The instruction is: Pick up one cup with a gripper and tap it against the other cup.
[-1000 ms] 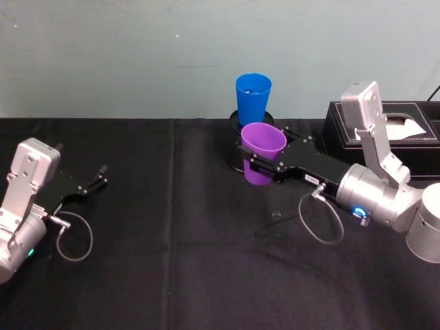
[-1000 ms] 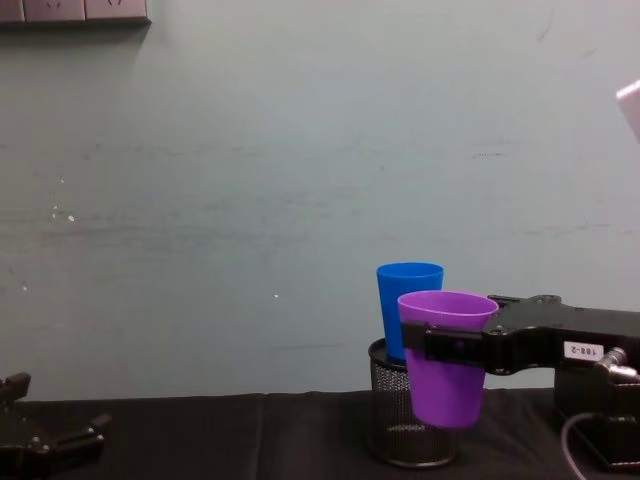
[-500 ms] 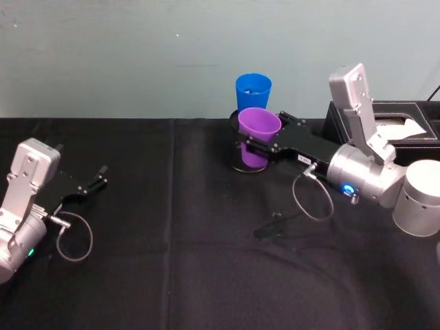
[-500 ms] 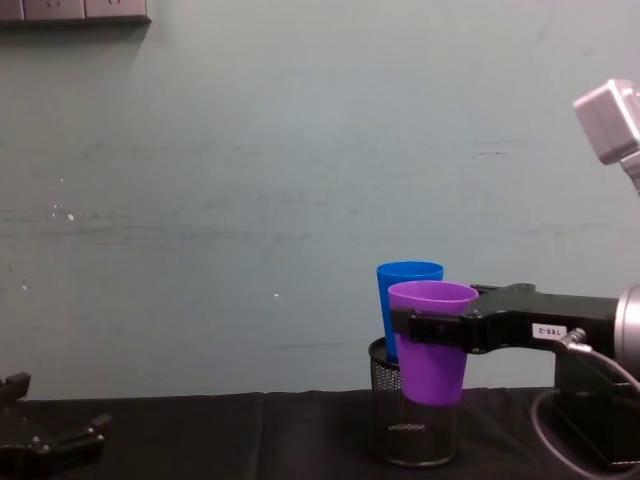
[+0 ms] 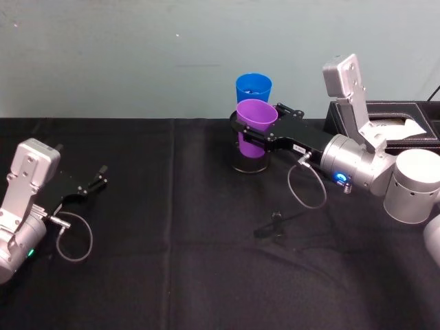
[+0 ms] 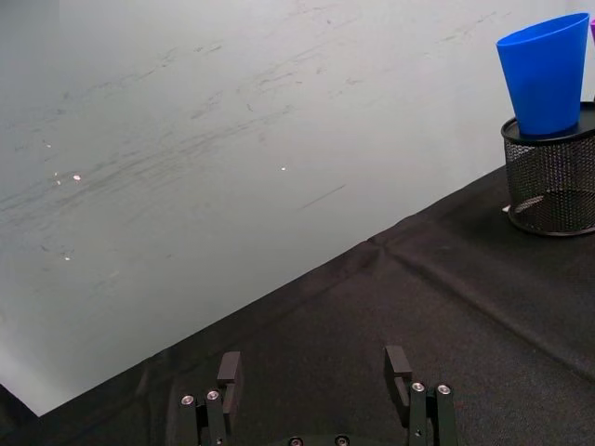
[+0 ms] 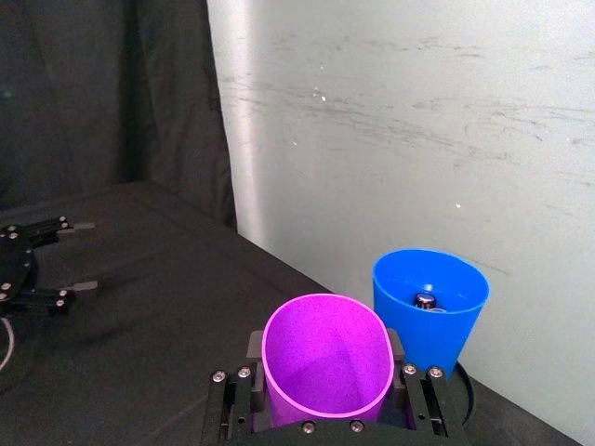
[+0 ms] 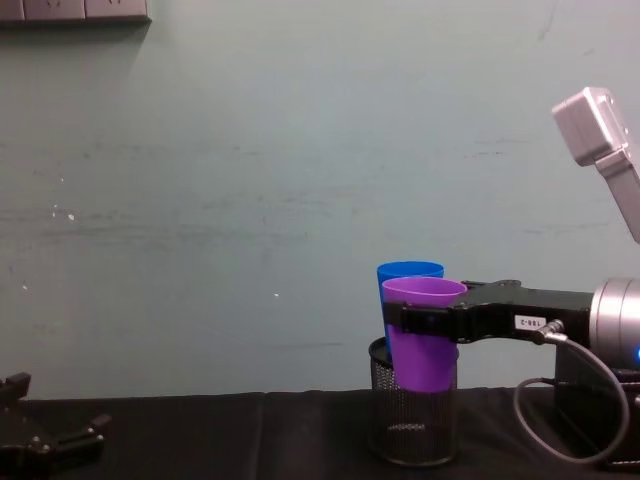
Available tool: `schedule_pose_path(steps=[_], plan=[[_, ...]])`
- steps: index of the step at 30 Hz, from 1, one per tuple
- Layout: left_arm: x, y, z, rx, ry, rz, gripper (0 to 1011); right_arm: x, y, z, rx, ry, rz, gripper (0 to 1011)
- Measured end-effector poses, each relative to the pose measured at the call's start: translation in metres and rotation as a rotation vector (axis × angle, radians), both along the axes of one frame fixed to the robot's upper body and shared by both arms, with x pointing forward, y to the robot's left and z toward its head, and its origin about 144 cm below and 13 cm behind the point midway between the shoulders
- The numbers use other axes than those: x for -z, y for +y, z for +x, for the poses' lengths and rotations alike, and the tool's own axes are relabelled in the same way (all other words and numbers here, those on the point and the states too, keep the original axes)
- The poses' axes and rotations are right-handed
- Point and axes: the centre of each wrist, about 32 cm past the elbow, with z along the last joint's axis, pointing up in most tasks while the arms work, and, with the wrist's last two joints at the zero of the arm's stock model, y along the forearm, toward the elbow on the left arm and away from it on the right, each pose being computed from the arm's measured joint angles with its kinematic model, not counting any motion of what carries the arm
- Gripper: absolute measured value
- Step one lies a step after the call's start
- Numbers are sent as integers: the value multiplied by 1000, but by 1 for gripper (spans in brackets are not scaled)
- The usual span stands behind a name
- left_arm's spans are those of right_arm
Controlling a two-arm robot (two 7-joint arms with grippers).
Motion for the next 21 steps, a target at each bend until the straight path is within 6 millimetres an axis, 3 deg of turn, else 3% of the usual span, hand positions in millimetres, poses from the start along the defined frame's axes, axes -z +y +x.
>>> schedule_pose_path(steps=[21], plan=[[0,0,0,0,0,0,1000,0,5,11,13,4,14,723]])
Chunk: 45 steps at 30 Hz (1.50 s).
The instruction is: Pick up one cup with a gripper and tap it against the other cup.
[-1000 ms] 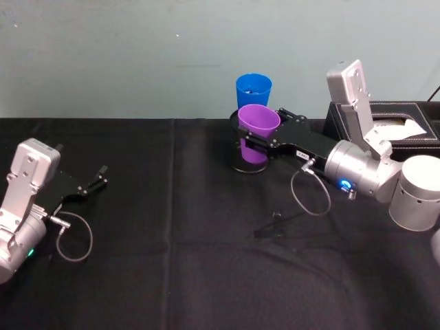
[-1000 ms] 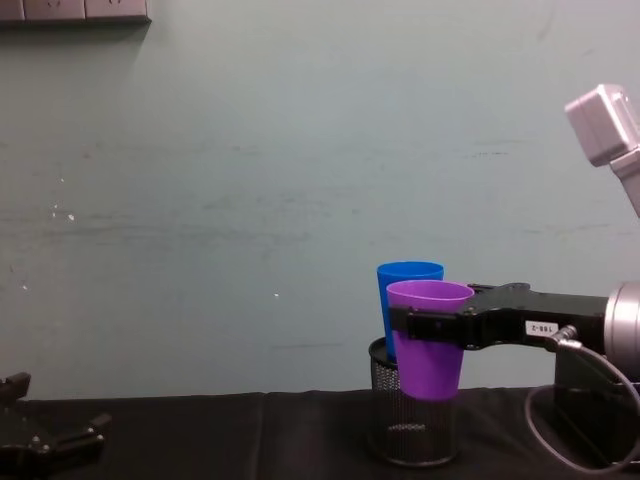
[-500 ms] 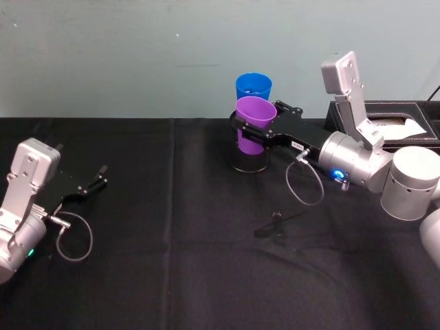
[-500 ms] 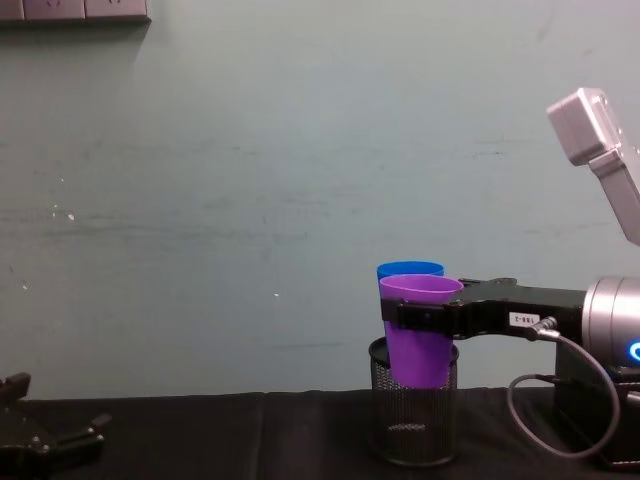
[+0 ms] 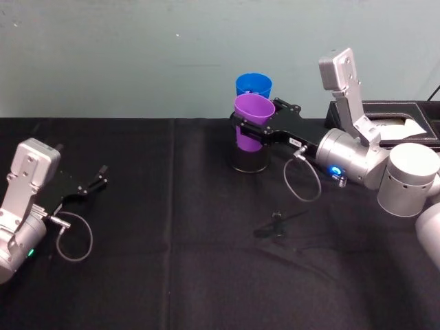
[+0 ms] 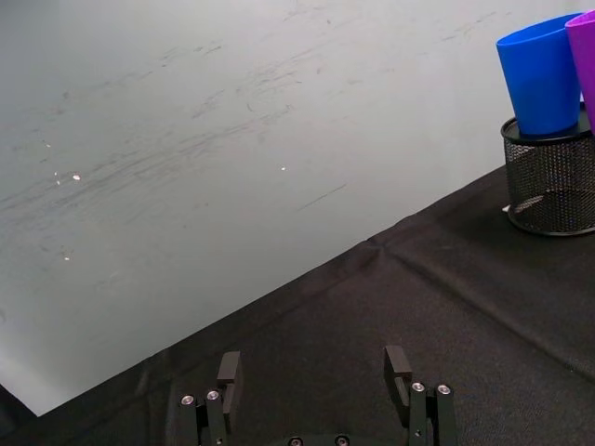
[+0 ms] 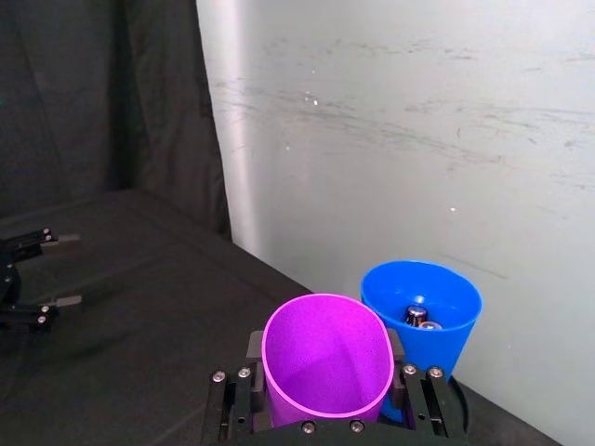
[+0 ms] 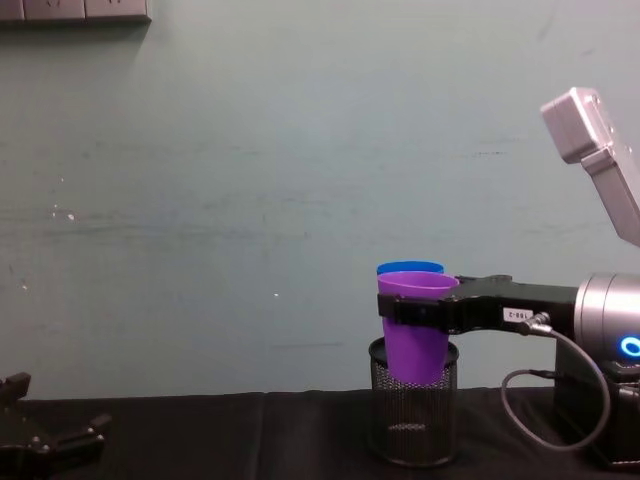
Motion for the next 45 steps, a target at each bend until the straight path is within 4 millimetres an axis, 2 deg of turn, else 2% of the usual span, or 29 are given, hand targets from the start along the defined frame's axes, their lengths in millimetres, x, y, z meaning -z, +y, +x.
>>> schedule_pose_path(steps=[29,45], plan=[[0,0,0,0,0,0,1000,-10,-1,15,21,4,-1,723],[0,0,0,0,0,0,1000,-20,-1,35,15,-6,1,723]])
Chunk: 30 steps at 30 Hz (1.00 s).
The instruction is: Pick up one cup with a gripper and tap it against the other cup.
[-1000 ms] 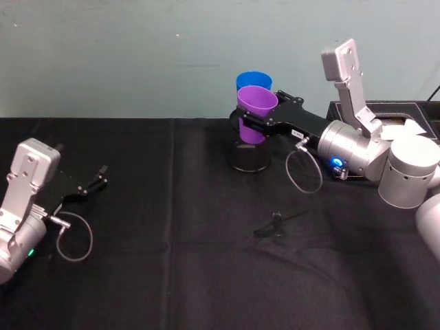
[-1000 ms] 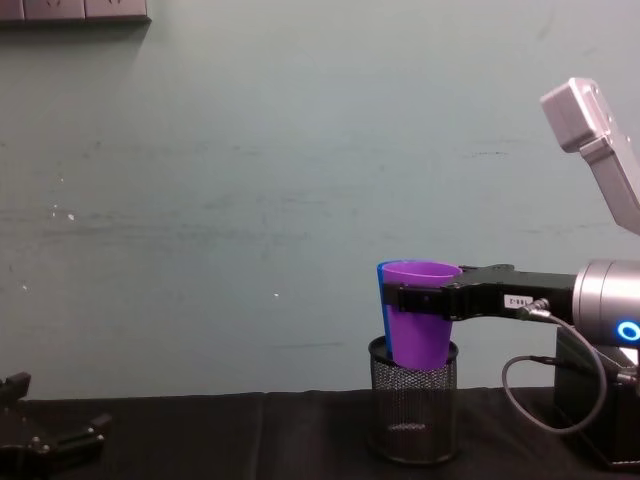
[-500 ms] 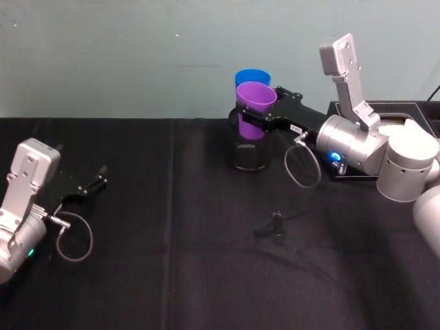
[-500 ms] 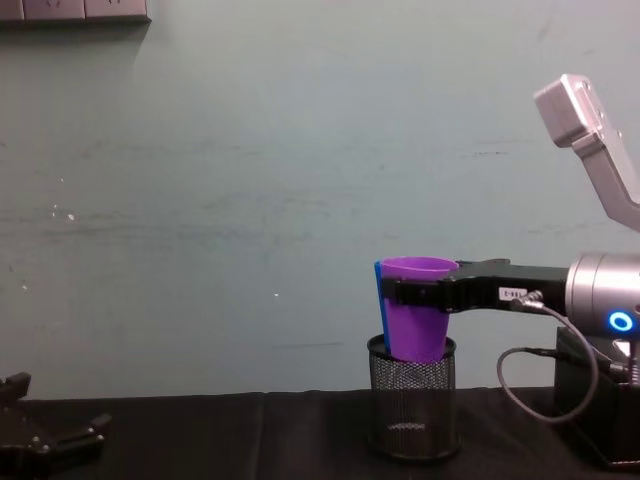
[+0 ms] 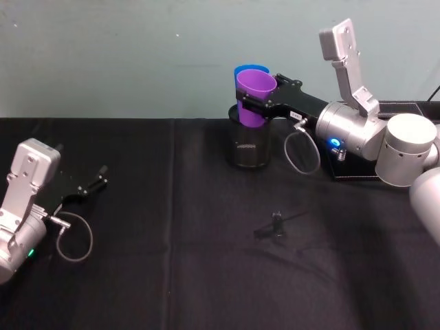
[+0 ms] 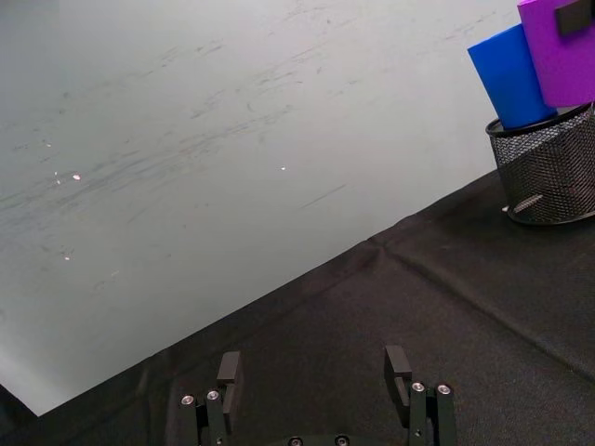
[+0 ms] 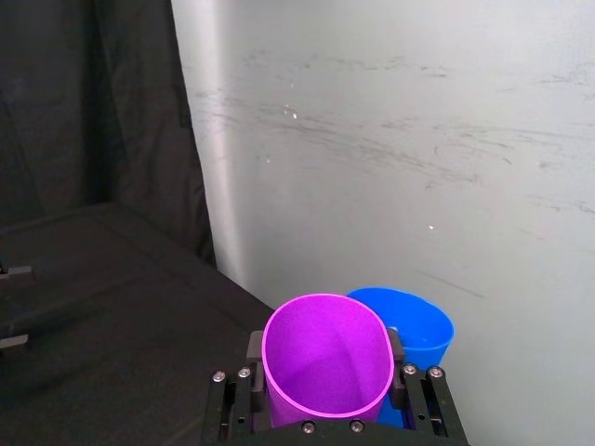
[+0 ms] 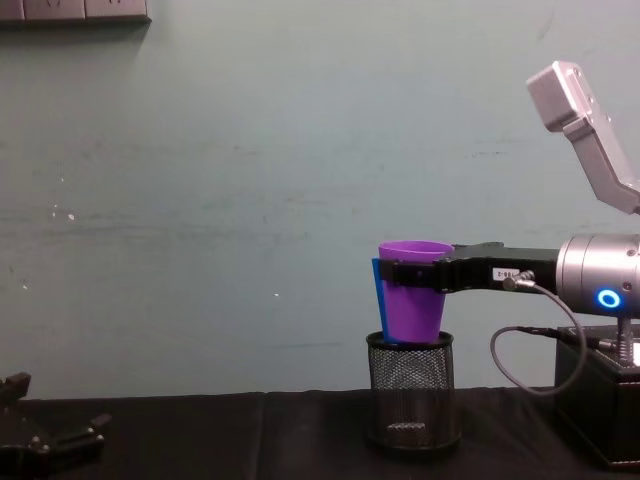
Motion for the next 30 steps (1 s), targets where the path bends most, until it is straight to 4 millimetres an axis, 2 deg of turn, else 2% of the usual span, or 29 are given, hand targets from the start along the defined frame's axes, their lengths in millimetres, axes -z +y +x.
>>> schedule_pose_path(steps=[30], plan=[[0,0,0,0,0,0,1000,0,0,0,-1,-1,2,723]])
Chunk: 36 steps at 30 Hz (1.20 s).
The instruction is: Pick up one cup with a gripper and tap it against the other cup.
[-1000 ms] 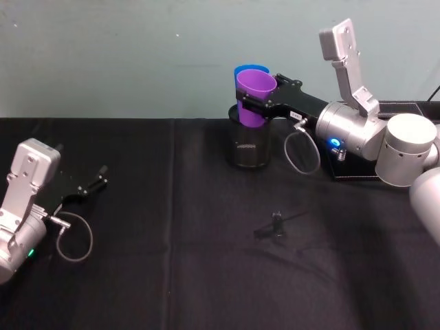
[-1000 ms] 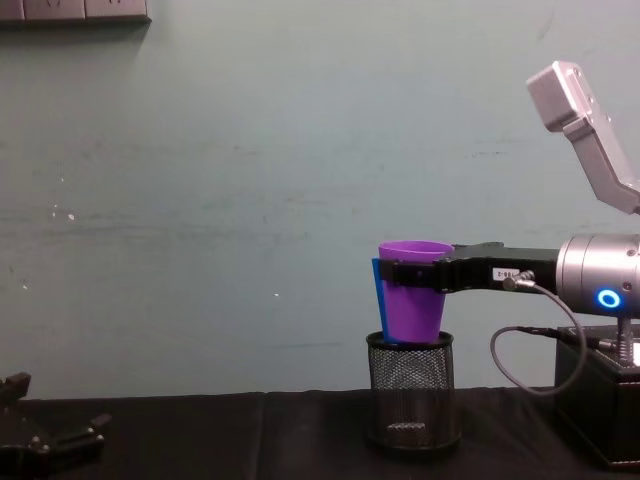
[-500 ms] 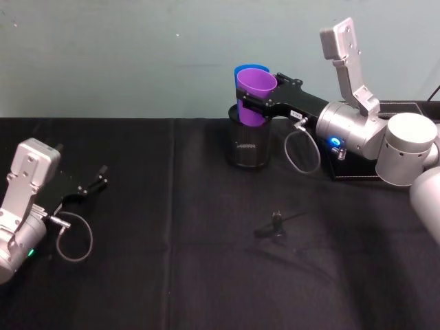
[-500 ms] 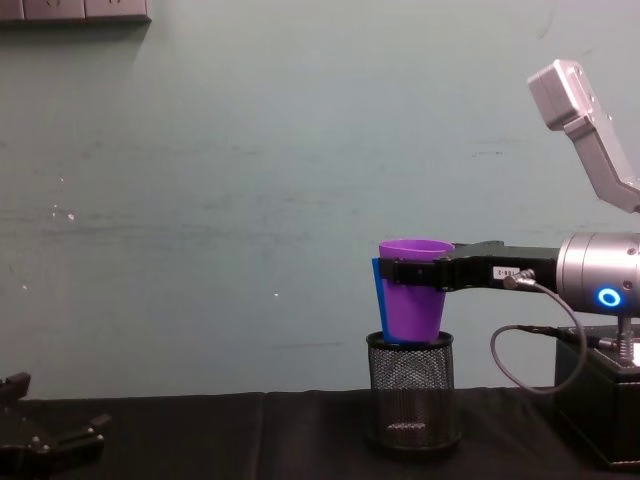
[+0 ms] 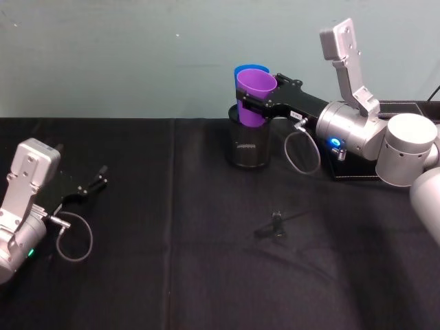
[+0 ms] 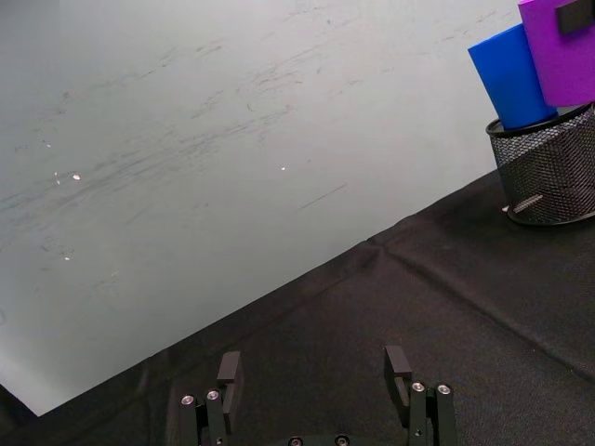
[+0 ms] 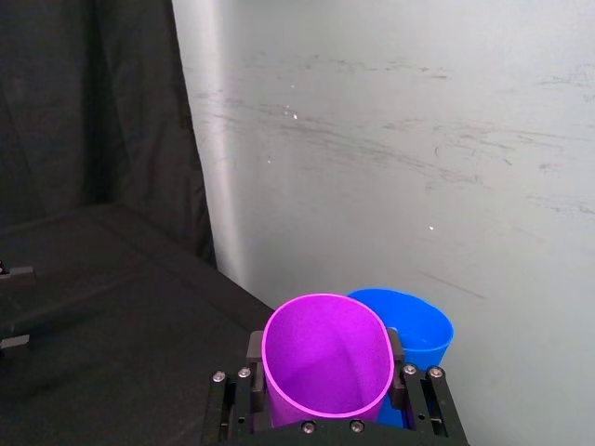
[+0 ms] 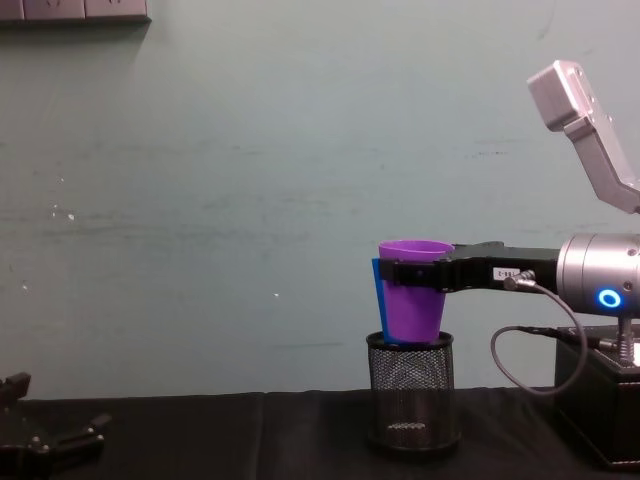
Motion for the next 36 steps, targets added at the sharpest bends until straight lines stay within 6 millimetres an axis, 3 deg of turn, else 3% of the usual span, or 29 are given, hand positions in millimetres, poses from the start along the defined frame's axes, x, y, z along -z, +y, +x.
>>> schedule_pose_path(steps=[36], plan=[[0,0,0,0,0,0,1000,0,0,0,1,0,0,723]])
